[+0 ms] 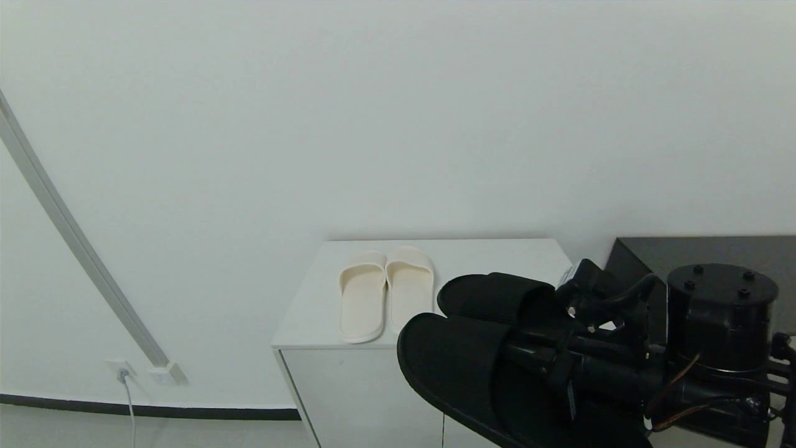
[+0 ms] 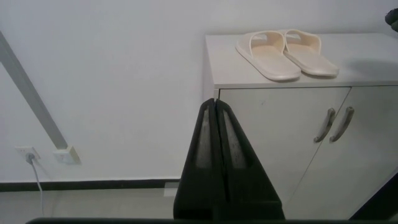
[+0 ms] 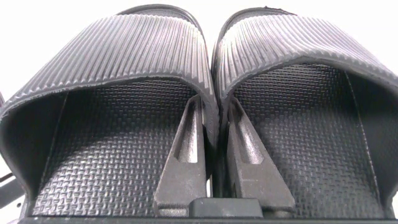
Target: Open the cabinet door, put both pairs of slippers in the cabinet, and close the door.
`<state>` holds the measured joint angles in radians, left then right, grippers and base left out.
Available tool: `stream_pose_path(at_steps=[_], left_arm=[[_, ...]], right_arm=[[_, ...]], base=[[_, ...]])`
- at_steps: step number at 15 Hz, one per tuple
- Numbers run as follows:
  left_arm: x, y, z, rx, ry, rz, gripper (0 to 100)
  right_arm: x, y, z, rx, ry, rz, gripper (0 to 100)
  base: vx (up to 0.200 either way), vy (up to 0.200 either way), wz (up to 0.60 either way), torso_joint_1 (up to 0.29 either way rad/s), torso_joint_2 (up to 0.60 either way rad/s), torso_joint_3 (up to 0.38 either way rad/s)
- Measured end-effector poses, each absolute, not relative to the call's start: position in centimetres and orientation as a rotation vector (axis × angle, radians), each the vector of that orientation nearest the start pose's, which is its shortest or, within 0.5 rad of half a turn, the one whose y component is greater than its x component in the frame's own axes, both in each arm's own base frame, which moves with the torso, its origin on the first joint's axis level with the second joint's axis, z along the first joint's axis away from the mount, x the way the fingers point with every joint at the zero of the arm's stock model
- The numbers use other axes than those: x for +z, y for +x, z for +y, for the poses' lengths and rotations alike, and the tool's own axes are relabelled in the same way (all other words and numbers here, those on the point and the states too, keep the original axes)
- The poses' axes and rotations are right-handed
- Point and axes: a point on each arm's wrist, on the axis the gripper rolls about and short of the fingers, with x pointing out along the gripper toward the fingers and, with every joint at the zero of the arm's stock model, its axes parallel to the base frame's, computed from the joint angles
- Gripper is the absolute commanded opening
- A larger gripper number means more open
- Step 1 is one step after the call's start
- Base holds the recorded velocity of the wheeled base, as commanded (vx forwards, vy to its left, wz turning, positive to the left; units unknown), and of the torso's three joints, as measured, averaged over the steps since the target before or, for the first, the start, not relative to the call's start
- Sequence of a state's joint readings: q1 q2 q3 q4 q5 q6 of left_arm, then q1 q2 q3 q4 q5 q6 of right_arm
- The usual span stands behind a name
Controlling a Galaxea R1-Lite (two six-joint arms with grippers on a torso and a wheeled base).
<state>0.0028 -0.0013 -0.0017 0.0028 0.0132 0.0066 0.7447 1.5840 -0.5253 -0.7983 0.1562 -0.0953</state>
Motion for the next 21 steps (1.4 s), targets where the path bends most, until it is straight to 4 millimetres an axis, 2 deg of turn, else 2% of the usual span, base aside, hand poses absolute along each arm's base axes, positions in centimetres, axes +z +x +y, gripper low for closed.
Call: stream_pose_path(at_steps=[8,13,21], left_arm=[[7.6,-2.3,0.0,0.016,0.009,0.0,0],[7.5,-2.3,0.0,0.016,0.009,0.001,0],[7.6,-2.3,0.0,0.016,0.006,0.0,0]], right_arm=[[15.4,18.8,17.4,0.899,-0.167,0.234,0],[14.9,19.9,16.6,0.863,-0.159,0.253,0],[14.6,19.8,16.6,0.864,-0.167,0.263,0]], base=[[-0.2,0.0,0.0,0.0,0.0,-0.001],[0.0,0.0,0.0,0.0,0.0,0.0],[0.0,0.0,0.0,0.0,0.0,0.0]])
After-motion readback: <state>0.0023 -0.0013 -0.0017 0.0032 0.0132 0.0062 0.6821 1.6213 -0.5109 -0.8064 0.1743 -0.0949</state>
